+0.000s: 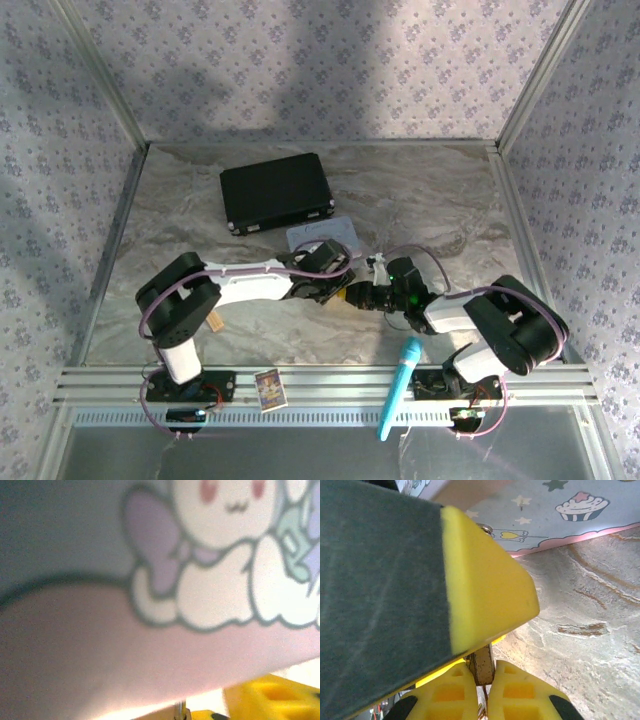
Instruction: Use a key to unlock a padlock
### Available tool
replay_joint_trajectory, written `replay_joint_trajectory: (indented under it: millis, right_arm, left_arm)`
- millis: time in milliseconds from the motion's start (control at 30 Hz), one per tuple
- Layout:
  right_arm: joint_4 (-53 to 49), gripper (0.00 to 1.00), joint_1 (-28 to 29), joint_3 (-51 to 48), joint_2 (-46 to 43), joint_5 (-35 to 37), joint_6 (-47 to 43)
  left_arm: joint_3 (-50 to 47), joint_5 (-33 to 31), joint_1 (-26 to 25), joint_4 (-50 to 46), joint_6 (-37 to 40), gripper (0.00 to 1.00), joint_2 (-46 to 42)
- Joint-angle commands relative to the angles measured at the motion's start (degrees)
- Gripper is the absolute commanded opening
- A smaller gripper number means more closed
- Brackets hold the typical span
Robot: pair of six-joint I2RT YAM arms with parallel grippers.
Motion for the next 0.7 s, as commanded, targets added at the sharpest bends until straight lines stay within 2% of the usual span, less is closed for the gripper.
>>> replay_joint_trajectory:
  millis: [0, 100, 233, 433, 500, 667]
  right_arm:
    - [4.5, 0.03, -0.2, 0.2, 0.3, -0.8, 2.0]
    - [6.5, 0.03, -0.6, 0.1, 0.8, -1.6, 3.9]
    - [8.3, 0.03, -0.6, 0.5, 1.0, -2.7, 6.3]
    - [11.0, 0.03, -0.7, 0.5, 1.2, -3.0, 10.0]
    - [9.4, 0.03, -0.6, 1.3, 1.4, -3.0, 10.8]
    - [9.5, 0.05, 0.0, 1.8, 3.6, -2.9, 11.8]
  left_arm:
    - [-6.4, 0.1, -0.4, 11.0, -0.3, 0.71, -3.2]
    - [-13.9, -2.1, -0.4, 25.4, -0.1, 0.73, -5.2]
    - [-21.7, -6.0, -0.5, 40.7, 0.4, 0.66, -6.3]
    - [-25.4, -8.5, -1.7, 51.0, 0.8, 0.47, -5.4]
    - [-25.9, -8.7, -2.0, 52.6, 0.3, 0.42, -4.7]
    - [-27.0, -8.8, -2.3, 55.3, -1.3, 0.24, -3.4]
